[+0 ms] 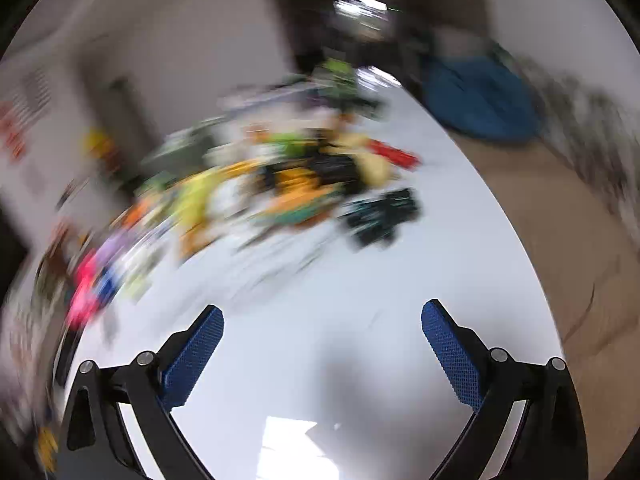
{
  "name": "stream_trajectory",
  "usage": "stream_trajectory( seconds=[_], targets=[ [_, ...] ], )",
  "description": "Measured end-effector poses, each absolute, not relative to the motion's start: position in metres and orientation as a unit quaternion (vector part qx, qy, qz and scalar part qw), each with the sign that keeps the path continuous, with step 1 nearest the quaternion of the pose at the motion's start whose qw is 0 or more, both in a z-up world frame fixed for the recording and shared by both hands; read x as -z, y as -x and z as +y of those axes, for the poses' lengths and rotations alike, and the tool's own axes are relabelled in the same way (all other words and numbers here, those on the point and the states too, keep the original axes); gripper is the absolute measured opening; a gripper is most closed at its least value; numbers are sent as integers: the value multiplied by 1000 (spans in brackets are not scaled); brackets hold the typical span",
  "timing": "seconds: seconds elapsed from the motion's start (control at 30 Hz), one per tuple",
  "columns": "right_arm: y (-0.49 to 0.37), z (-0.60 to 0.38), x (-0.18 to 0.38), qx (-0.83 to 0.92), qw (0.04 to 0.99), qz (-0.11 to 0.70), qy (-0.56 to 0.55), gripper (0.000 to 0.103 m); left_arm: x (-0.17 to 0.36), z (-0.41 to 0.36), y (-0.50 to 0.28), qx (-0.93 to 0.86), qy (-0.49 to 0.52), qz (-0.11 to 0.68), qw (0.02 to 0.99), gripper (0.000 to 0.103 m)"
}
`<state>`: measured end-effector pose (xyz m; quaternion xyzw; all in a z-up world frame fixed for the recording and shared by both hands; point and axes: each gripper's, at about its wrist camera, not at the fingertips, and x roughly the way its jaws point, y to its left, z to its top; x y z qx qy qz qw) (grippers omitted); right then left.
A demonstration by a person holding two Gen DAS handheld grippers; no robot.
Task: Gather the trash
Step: 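Grasp the dark green dragon figure with the right tool while the left grasps the orange dinosaur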
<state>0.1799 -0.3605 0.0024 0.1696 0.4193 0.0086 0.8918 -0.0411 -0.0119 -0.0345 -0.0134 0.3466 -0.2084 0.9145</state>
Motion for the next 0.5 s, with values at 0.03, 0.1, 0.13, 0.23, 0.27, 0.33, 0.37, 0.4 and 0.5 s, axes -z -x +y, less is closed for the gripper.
stream_trajectory(
  seconds=[0.03, 0.1, 0.13, 0.23, 0.27, 0.33, 0.37, 0.4, 0.5],
  targets=[
    [-204, -368, 7, 4, 882, 428, -198, 98, 37, -16, 31, 216, 25, 351, 911, 88],
    [-234, -382, 26, 37, 867, 444, -225, 98, 41, -19, 22, 226, 33, 358, 905, 88],
    [-250, -383, 34, 63, 860, 454, -223, 98, 42, -21, 16, 227, 31, 361, 904, 88],
    [-284, -372, 44, 112, 864, 469, -147, 98, 48, -20, -1, 225, 32, 369, 901, 88],
    [-289, -361, 47, 112, 864, 479, -111, 98, 49, -20, -8, 225, 35, 373, 899, 88],
    [-287, -346, 47, 80, 877, 467, -76, 86, 48, -20, -25, 230, 44, 380, 895, 88],
    [-284, -340, 46, 61, 881, 464, -66, 66, 46, -21, -31, 234, 46, 379, 894, 88],
    [-275, -333, 41, 33, 883, 465, -57, 51, 42, -24, -36, 234, 44, 379, 894, 88],
    [-247, -320, 39, -35, 878, 475, -44, 22, 27, -50, -76, 235, 15, 378, 895, 88]
  ],
)
